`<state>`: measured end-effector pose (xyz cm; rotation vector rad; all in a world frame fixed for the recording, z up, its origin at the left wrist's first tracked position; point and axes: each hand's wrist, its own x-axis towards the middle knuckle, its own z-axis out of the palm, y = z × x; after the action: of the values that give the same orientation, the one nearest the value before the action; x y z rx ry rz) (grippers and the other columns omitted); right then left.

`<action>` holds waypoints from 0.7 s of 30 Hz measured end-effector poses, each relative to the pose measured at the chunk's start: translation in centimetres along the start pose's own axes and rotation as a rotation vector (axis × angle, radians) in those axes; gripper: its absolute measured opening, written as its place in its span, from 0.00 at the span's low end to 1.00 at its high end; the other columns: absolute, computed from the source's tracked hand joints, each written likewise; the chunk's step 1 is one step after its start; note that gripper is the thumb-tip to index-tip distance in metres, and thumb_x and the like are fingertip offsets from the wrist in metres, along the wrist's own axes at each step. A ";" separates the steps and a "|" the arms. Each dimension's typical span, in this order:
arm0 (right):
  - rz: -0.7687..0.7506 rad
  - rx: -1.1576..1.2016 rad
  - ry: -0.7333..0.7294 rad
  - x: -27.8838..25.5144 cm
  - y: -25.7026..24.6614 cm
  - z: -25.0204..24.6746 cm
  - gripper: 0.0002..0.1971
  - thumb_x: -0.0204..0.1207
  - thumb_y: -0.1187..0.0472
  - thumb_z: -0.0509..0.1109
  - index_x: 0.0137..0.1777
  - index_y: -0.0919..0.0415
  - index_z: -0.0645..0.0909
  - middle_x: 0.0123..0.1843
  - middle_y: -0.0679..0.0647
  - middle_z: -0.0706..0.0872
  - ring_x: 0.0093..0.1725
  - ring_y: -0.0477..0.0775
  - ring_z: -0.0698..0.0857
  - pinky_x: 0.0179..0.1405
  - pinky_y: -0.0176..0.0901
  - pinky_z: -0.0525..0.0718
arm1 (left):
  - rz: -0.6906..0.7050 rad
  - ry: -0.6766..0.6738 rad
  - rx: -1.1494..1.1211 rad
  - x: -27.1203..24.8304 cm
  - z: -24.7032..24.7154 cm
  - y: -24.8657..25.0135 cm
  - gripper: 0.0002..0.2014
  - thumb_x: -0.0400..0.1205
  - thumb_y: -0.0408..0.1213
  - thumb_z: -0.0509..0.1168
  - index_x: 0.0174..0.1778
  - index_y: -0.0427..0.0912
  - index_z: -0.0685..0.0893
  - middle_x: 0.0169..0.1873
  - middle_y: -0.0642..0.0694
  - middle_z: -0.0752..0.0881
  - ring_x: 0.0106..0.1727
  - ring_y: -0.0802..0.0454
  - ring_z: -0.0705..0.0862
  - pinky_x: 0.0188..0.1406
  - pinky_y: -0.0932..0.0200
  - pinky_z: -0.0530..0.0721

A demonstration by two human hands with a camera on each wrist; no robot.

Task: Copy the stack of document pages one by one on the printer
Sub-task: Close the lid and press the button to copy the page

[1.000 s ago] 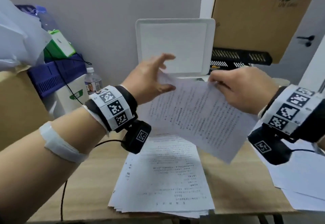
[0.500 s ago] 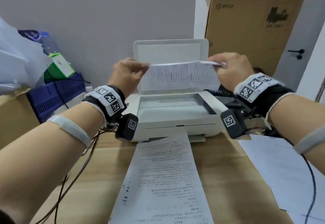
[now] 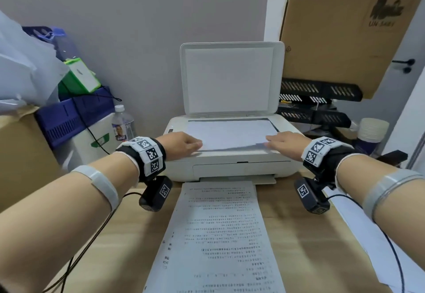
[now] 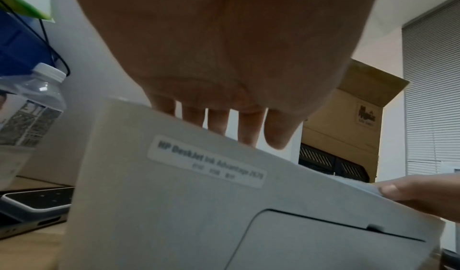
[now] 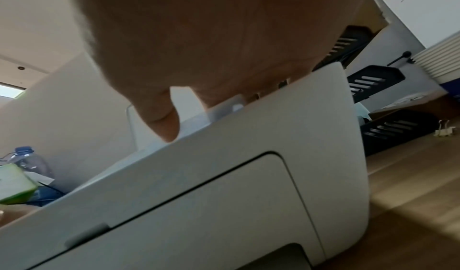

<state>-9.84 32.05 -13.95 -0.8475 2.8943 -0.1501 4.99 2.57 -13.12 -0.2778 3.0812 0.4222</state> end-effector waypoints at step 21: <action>-0.161 0.048 0.205 3.5 -4.8 -4.6 0.30 0.85 0.44 0.59 0.85 0.52 0.61 0.86 0.56 0.62 0.85 0.56 0.58 0.84 0.53 0.56 | -0.196 0.330 -0.745 7.5 -7.9 -0.4 0.24 0.83 0.41 0.69 0.75 0.44 0.73 0.57 0.40 0.85 0.40 0.52 0.89 0.46 0.54 0.88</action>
<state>-10.85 26.41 -9.14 -1.1176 2.9905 -0.3395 -2.28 -1.24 -5.91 -0.7077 2.9857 1.6429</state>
